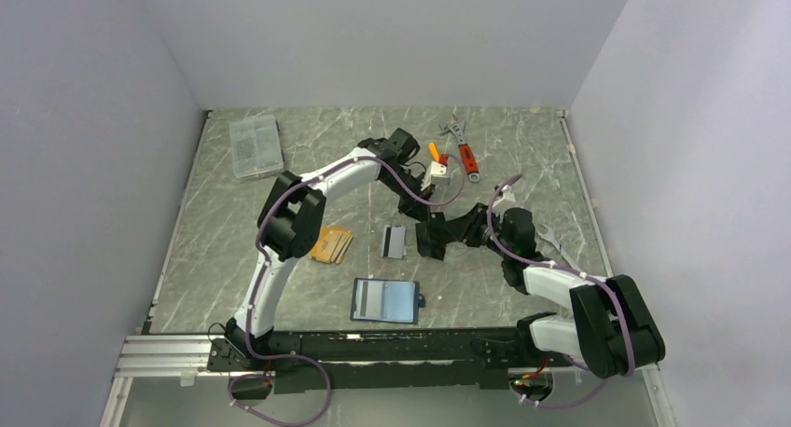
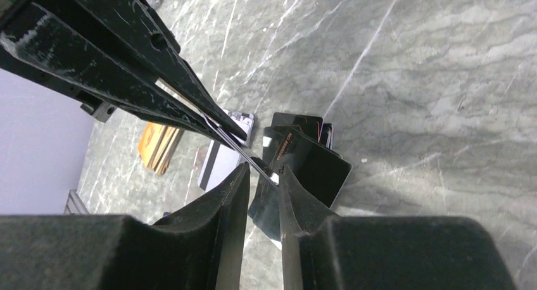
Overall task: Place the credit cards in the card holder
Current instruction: Pick up the credit card from the center of the board, then place the credit card at the center of the board.
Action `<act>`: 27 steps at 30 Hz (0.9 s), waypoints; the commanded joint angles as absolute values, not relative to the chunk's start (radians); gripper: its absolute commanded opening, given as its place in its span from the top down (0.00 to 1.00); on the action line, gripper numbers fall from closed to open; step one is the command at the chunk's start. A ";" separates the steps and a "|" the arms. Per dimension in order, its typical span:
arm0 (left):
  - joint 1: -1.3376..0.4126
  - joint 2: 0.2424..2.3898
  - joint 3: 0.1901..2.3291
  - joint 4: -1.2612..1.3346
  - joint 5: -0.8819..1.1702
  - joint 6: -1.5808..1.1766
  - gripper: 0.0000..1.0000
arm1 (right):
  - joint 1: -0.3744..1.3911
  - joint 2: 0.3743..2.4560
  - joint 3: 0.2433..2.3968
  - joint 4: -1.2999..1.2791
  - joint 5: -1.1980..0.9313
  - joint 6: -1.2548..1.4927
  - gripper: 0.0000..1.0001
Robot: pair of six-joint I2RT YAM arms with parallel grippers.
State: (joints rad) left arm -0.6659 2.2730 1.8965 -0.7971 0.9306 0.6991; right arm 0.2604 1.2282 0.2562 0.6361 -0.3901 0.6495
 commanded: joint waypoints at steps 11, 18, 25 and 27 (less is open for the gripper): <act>-0.616 2.271 1.968 -0.876 1.127 0.727 1.00 | 0.238 1.117 0.218 0.608 -0.517 0.703 0.84; -0.617 2.217 1.969 -1.006 1.223 0.784 1.00 | 0.195 0.917 0.280 0.401 -0.467 0.664 0.74; -0.615 2.142 1.934 -1.171 1.275 0.921 1.00 | 0.162 0.691 0.415 0.131 -0.459 0.576 0.50; -0.617 2.140 1.947 -1.242 1.295 0.969 1.00 | 0.163 0.722 0.427 0.123 -0.522 0.560 0.48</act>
State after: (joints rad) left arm -0.6121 2.2288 1.9282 -1.0786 1.1881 0.8295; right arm 0.1658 0.7063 0.3695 0.2352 -0.4644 0.6292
